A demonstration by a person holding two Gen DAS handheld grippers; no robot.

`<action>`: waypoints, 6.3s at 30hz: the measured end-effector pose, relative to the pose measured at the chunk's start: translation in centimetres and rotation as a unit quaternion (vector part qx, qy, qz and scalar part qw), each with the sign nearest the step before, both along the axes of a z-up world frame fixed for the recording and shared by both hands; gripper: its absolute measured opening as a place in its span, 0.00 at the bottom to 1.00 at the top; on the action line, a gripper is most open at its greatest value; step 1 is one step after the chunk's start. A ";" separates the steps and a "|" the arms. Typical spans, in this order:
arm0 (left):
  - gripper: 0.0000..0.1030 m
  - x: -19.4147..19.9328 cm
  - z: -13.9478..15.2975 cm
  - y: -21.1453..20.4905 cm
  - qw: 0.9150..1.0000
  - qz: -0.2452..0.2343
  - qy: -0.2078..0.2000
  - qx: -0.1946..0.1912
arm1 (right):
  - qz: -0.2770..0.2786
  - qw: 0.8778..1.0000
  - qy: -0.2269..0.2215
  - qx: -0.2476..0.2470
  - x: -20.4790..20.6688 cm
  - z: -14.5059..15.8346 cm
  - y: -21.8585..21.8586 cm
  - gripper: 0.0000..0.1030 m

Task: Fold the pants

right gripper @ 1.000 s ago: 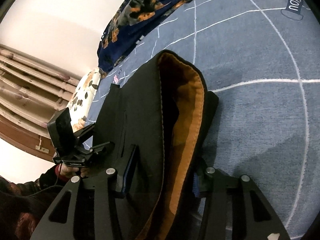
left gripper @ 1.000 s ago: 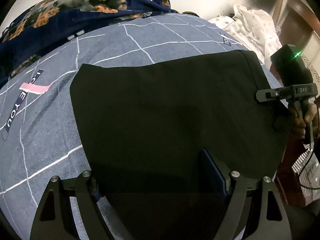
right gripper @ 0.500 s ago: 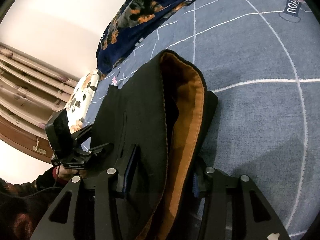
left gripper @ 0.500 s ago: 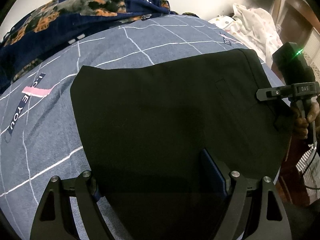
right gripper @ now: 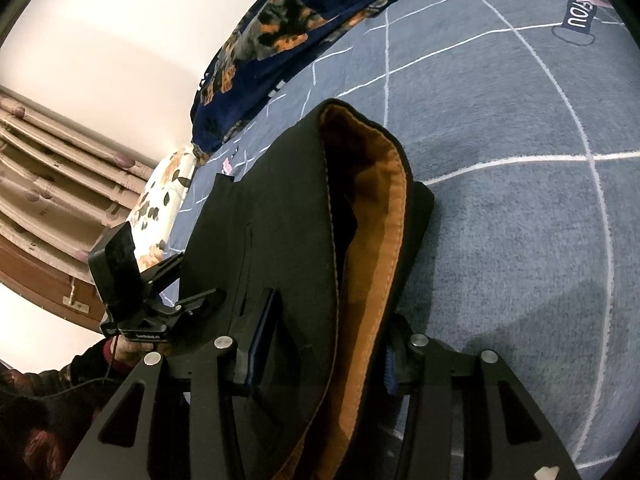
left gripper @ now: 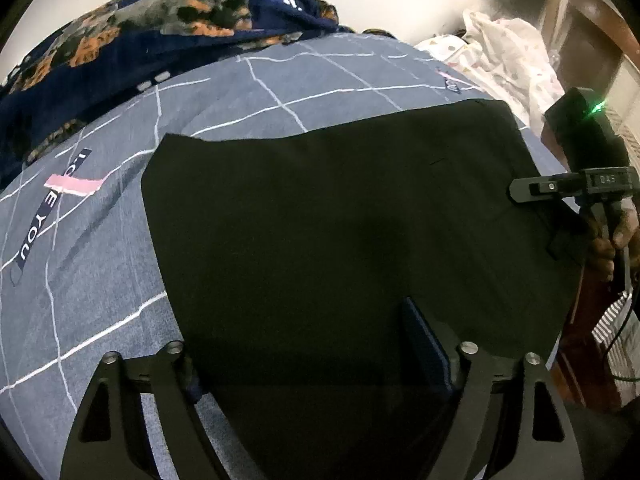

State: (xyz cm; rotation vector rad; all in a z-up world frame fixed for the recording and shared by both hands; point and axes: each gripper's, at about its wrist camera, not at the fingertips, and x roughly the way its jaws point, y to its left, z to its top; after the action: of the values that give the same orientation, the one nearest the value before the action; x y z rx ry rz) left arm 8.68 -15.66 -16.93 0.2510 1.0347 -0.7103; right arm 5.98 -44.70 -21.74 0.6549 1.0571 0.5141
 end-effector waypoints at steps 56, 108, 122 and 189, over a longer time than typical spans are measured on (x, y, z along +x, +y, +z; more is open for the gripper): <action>0.22 2.3 -0.7 3.7 0.966 -0.050 0.168 -0.189 | -0.021 0.998 0.052 0.038 -3.5 -0.1 2.1 0.23; 0.18 0.4 4.5 18.9 0.988 0.120 -0.030 -0.096 | 0.058 0.997 -0.007 0.044 4.0 4.0 20.2 0.20; 0.18 2.7 5.0 20.1 0.986 0.132 -0.048 -0.085 | 0.062 0.997 -0.010 0.046 5.1 4.1 21.3 0.20; 0.24 20.9 0.4 26.2 0.969 0.218 -0.054 -0.104 | 0.040 0.999 -0.032 -0.012 20.4 1.9 24.7 0.20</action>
State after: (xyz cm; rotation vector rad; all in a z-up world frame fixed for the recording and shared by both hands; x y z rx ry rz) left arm 29.61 10.52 -16.55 -0.1195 0.8642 -0.3944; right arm 26.40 -20.02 -19.80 0.5723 1.0317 0.5869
